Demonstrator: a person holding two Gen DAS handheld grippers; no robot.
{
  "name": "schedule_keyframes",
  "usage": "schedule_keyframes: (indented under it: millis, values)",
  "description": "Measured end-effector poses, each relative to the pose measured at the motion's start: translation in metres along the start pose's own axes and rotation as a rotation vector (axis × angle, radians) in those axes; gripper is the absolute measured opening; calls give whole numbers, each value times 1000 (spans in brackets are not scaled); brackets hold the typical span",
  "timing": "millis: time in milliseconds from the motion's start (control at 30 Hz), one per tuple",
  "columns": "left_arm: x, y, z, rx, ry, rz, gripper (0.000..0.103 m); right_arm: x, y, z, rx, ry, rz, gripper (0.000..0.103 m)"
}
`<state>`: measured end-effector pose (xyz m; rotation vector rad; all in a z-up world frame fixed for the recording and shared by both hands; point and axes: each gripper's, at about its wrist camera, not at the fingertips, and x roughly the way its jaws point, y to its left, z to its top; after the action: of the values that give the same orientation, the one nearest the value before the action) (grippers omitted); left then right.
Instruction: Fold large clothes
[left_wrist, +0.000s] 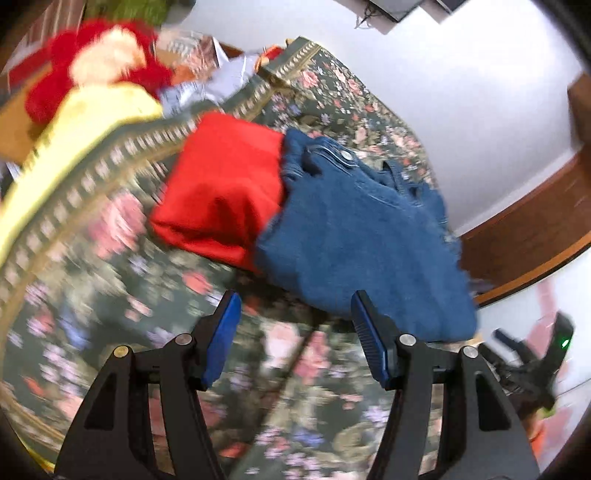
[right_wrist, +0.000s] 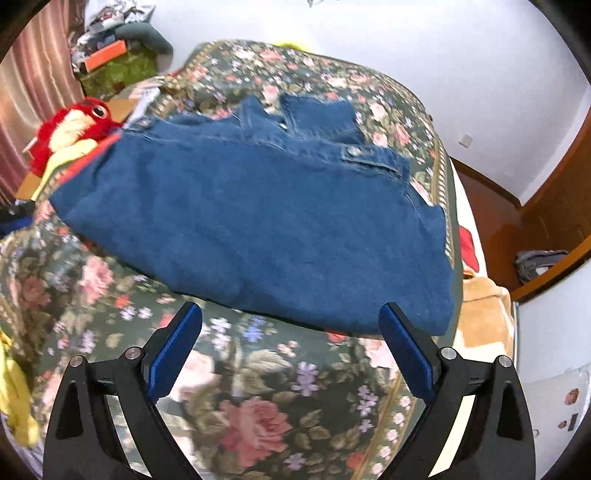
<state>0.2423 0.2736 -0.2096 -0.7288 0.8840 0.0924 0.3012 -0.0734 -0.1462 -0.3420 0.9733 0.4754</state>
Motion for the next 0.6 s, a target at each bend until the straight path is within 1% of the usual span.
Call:
schedule_keyframes:
  millis: [167, 200, 367, 467, 533, 600]
  values:
    - [31, 6, -4, -121, 52, -133, 61, -1, 11, 4, -2, -17, 32, 95]
    - [36, 6, -3, -132, 61, -146, 61, -1, 12, 4, -5, -17, 30, 95]
    - [68, 8, 6, -201, 90, -157, 61, 11, 13, 5, -5, 2, 33, 95]
    - [81, 9, 13, -229, 107, -153, 61, 17, 11, 4, 4, 18, 31, 95]
    - [82, 3, 18, -228, 109, -175, 60, 22, 8, 4, 14, 29, 31, 95]
    - [75, -10, 23, -181, 89, -178, 60, 26, 5, 4, 23, 36, 31, 95]
